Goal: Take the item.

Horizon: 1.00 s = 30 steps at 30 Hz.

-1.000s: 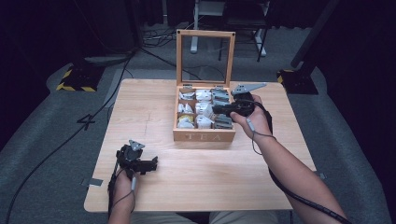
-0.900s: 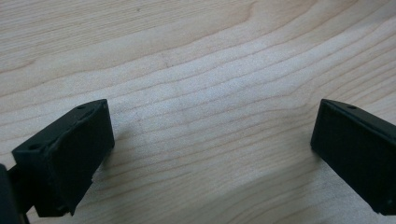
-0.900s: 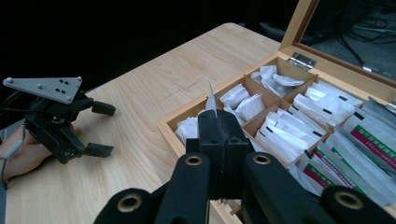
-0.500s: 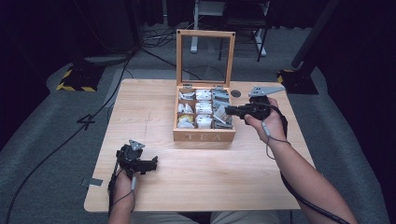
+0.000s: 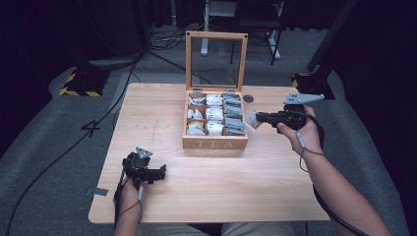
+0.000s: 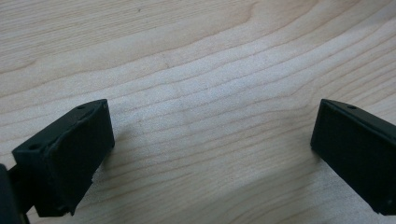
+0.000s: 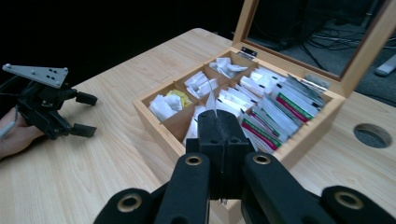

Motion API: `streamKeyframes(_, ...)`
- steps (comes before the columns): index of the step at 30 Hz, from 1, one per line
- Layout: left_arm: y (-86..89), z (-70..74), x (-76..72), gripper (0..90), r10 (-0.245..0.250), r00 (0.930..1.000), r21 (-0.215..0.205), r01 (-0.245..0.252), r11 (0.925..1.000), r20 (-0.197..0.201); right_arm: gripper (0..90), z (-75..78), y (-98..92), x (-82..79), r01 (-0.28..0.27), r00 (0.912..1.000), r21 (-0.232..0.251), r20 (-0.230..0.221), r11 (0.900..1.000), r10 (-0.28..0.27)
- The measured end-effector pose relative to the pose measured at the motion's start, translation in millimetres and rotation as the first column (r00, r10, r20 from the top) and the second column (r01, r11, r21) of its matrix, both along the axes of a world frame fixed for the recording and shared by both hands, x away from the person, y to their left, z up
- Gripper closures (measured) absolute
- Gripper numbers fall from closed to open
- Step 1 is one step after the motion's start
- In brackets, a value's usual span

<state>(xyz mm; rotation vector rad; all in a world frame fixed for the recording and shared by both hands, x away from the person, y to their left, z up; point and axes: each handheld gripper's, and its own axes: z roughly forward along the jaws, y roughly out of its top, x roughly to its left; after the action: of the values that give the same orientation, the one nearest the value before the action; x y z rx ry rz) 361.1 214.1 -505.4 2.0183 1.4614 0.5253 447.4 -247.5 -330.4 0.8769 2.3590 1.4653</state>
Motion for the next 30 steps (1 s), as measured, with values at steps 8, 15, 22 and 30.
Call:
streamKeyframes(8,-0.1,0.0,-0.1,0.0,0.001,1.0,0.001,-0.001,1.0,0.0,90.0,-0.1,-24.5,-3.3,0.04,0.9992,-0.013,0.001,0.999,-0.04)
streamKeyframes(15,-0.1,0.0,-0.1,0.0,0.001,1.0,0.001,-0.001,1.0,0.0,90.0,-6.4,-46.7,-6.7,0.09,0.996,-0.018,0.0,0.996,-0.09)
streamKeyframes(22,-0.1,0.0,-0.2,0.0,0.002,1.0,0.001,-0.002,1.0,0.001,90.0,-14.6,-67.6,-8.0,0.142,0.9899,-0.031,-0.003,0.989,-0.142)
streamKeyframes(30,-0.1,0.0,-0.2,0.0,0.003,1.0,0.001,-0.003,1.0,0.0,90.0,-27.7,-83.7,-3.9,0.184,0.9823,-0.052,-0.026,0.982,-0.186)
